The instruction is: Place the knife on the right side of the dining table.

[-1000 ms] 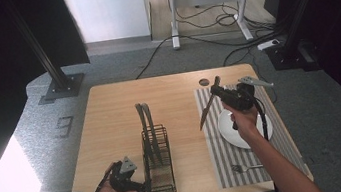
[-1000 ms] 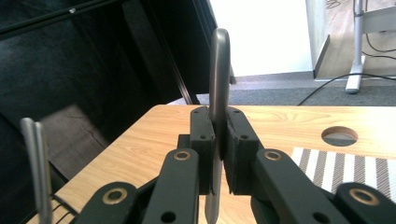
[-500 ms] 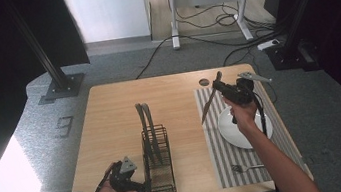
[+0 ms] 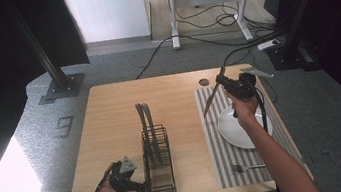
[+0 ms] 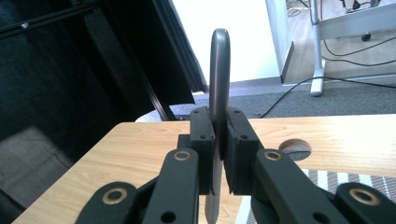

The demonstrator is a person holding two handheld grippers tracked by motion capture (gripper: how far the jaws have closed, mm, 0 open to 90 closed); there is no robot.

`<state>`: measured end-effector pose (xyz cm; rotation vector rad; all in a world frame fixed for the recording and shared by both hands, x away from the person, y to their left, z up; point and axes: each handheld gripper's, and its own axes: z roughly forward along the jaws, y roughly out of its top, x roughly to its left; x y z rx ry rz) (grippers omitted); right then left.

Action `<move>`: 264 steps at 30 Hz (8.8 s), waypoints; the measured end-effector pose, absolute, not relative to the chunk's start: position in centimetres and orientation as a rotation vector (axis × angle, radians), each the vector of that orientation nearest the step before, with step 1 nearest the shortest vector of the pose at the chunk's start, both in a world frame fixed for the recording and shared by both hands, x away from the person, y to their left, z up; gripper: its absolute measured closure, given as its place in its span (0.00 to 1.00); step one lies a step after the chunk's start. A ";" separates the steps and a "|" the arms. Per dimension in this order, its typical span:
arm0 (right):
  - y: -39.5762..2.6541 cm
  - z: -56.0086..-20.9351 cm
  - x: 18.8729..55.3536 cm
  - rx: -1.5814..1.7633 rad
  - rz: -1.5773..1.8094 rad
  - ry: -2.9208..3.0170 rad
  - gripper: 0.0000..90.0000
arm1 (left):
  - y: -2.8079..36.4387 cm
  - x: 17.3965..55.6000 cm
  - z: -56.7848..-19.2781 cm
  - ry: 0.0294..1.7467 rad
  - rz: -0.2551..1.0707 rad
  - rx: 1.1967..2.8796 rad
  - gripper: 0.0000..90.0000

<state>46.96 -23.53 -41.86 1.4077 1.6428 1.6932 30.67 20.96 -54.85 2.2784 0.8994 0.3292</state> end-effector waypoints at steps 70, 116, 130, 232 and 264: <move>-28.0 -46.2 53.0 1.609 1.633 1.472 0.90 | 21.1 30.7 -54.9 0.905 0.332 2.275 0.00; -33.5 -50.2 52.5 1.852 1.525 1.452 0.79 | 21.0 30.7 -54.9 0.910 0.333 2.274 0.00; -33.7 -50.6 52.7 1.893 1.482 1.445 0.76 | 21.0 30.7 -54.9 0.911 0.333 2.274 0.00; -35.9 -53.5 53.9 2.029 1.208 1.520 0.51 | 20.9 30.7 -54.9 0.918 0.337 2.271 0.00; -32.5 -53.9 58.7 1.896 0.974 1.825 0.49 | 20.9 30.8 -54.9 0.920 0.337 2.271 0.00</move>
